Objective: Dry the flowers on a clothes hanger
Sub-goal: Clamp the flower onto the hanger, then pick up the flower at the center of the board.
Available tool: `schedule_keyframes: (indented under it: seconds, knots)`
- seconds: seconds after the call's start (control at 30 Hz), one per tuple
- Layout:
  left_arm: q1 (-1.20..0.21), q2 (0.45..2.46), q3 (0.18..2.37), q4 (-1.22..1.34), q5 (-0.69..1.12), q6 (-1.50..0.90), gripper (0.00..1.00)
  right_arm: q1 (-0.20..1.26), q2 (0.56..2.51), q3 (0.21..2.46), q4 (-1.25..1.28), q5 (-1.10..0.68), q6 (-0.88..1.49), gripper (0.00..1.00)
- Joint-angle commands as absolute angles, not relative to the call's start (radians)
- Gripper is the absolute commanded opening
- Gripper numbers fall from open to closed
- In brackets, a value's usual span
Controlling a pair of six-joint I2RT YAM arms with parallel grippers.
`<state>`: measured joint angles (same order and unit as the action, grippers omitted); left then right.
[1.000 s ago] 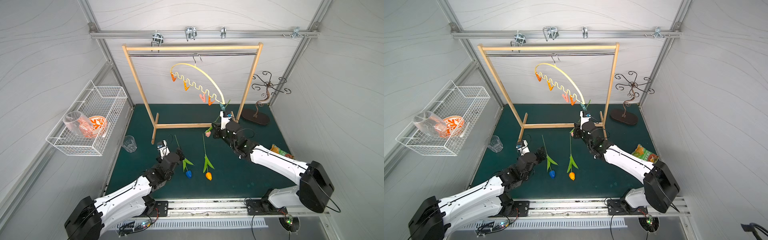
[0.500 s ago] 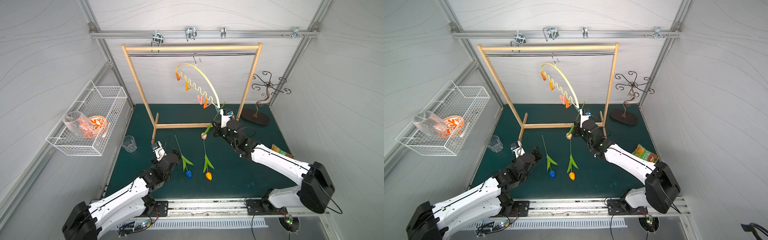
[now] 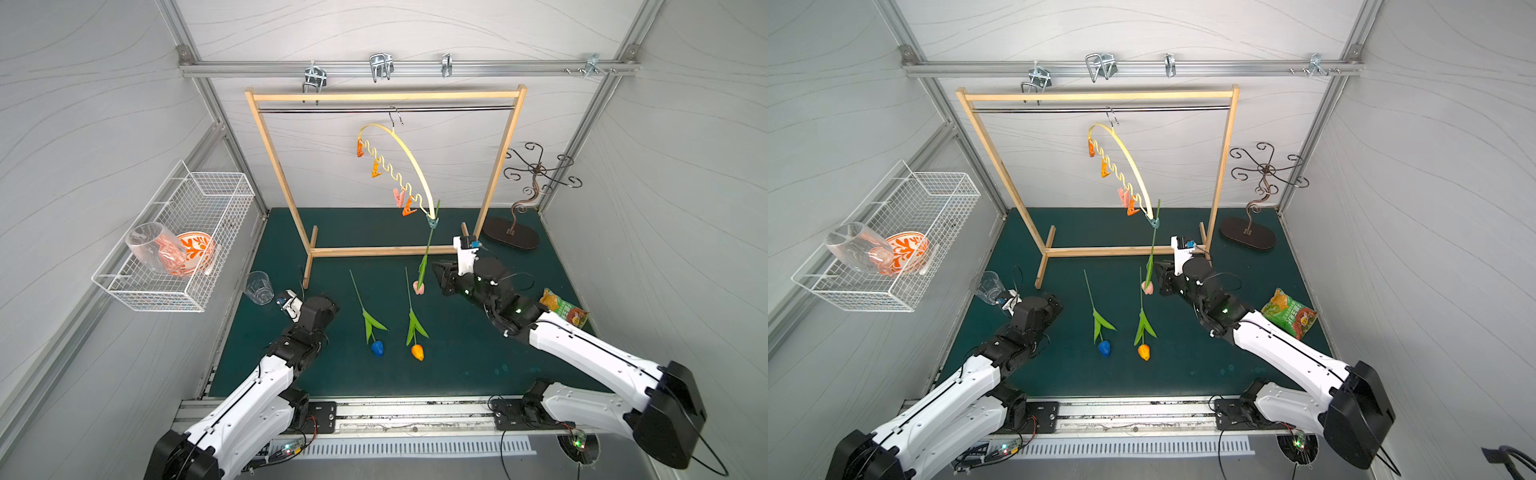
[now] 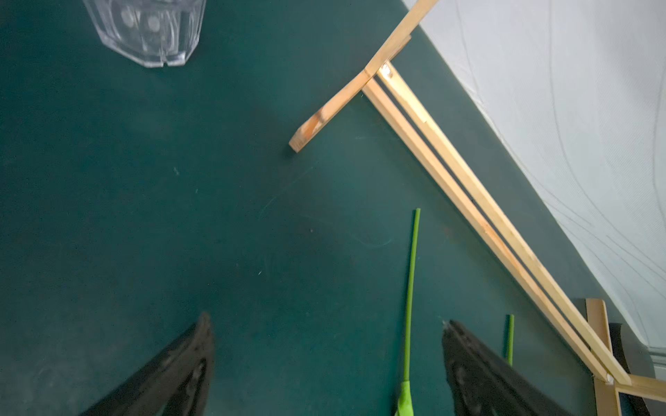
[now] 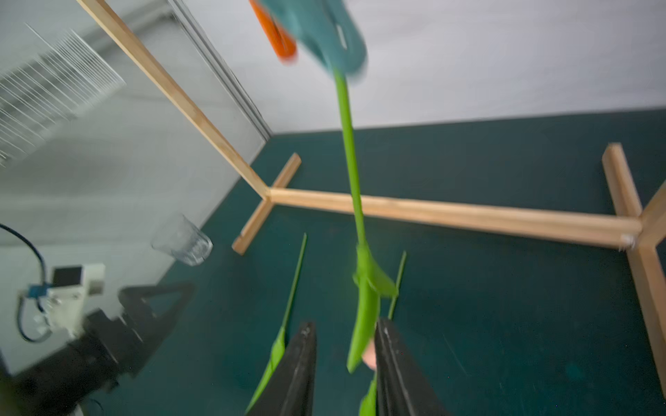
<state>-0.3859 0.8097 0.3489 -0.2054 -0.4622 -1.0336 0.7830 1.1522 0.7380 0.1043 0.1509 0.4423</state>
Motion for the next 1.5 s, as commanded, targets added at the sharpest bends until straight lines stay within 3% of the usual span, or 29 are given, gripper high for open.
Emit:
schedule_keyframes:
  seconds: [0.0,0.27,0.63,1.37,1.47]
  knots:
    - [-0.379,0.796,0.362,-0.192,-0.411,-1.054,0.99,0.784,1.268,0.679,0.124,0.095,0.509,0.32]
    - [-0.379,0.793,0.352,-0.174,-0.401,-1.051,0.98,0.851,1.521,0.734,0.194,0.172,0.513,0.30]
    - [-0.379,0.796,0.355,-0.170,-0.388,-1.039,0.98,0.880,1.839,1.038,-0.004,0.258,0.481,0.24]
    - [-0.379,0.775,0.351,-0.165,-0.380,-1.028,0.98,0.936,1.891,1.020,-0.099,0.376,0.552,0.24]
    - [-0.379,0.775,0.350,-0.163,-0.381,-1.026,0.98,0.949,1.873,0.995,-0.110,0.417,0.592,0.16]
